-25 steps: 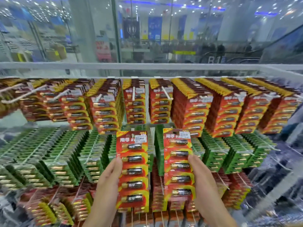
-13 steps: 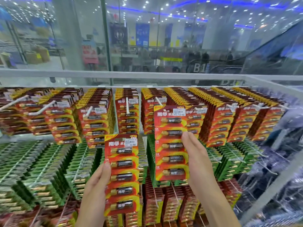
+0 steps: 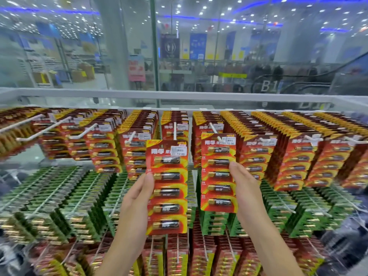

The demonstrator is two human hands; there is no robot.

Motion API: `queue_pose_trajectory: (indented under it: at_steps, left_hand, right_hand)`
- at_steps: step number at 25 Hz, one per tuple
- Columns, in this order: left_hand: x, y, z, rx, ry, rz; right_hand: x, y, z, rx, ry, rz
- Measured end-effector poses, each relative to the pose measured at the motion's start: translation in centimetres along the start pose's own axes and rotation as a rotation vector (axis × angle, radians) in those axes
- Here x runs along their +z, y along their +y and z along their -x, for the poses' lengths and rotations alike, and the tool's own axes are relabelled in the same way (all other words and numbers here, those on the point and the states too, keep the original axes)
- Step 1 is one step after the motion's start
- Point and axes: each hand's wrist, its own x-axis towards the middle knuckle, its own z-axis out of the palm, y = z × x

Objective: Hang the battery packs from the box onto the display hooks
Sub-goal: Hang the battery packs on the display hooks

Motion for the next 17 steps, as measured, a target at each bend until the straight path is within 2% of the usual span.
queue_pose_trajectory:
  at_steps: [4, 11, 17]
  left_hand:
    - [0.8, 0.8, -1.0, 0.039, -0.005, -0.046]
    - [2.0, 0.0, -1.7, -0.015, 0.022, -0.044]
    - [4.0, 0.0, -5.7, 0.005, 0.052, -0.142]
  right_hand:
    - [0.2, -0.2, -0.4, -0.009, -0.003, 0.012]
    - [0.3, 0.0, -0.7, -0.029, -0.006, 0.046]
    - [1.3, 0.7, -2.9, -0.018, 0.074, 0.162]
